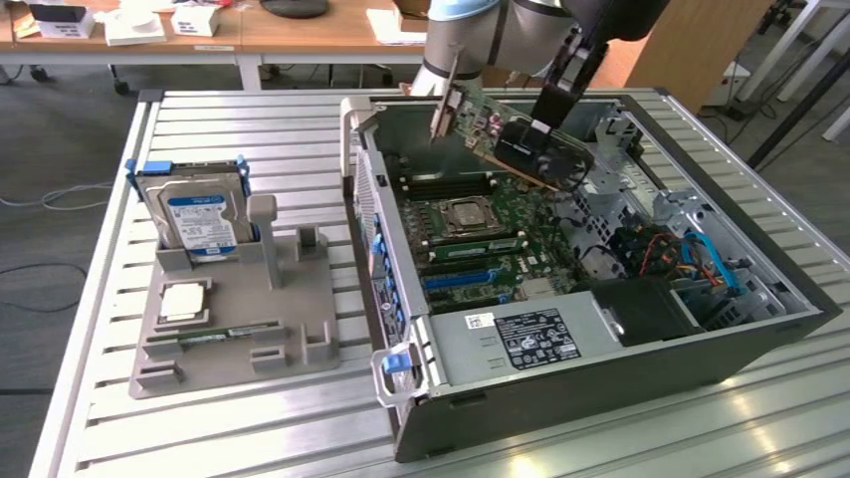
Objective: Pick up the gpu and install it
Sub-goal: 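Insert the gpu into the slot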
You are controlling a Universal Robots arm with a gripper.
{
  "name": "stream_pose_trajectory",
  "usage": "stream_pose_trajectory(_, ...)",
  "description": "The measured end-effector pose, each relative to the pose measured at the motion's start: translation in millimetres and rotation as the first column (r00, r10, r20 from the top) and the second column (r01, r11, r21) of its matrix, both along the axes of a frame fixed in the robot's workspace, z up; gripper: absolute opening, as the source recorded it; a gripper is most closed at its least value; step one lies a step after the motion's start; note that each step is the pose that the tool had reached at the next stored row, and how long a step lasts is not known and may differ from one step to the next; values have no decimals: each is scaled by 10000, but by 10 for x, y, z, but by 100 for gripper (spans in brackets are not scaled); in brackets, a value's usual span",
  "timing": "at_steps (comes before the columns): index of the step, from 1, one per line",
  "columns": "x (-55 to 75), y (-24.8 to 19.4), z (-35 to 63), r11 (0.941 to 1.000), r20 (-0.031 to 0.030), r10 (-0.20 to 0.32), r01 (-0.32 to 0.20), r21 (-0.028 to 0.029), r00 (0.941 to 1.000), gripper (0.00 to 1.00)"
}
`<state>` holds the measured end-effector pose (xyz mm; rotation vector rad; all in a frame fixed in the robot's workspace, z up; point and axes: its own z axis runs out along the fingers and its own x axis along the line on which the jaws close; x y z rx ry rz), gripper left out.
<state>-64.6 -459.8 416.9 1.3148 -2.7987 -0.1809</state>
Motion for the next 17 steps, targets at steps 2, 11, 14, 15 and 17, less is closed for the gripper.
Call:
stream_pose_trajectory(2,0,0,-3,9997,124,252,-252,-1,9996,27)
stream_pose_trajectory(11,1,1,-16,9908,767,1351,-1351,-53,9879,27)
stream_pose_trajectory(14,1,0,-20,9831,850,1829,-1830,-66,9795,27)
stream_pose_trajectory(15,1,0,-22,9797,858,2003,-2004,-67,9760,27)
stream_pose_trajectory(17,0,0,-26,9719,866,2350,-2353,-69,9681,27)
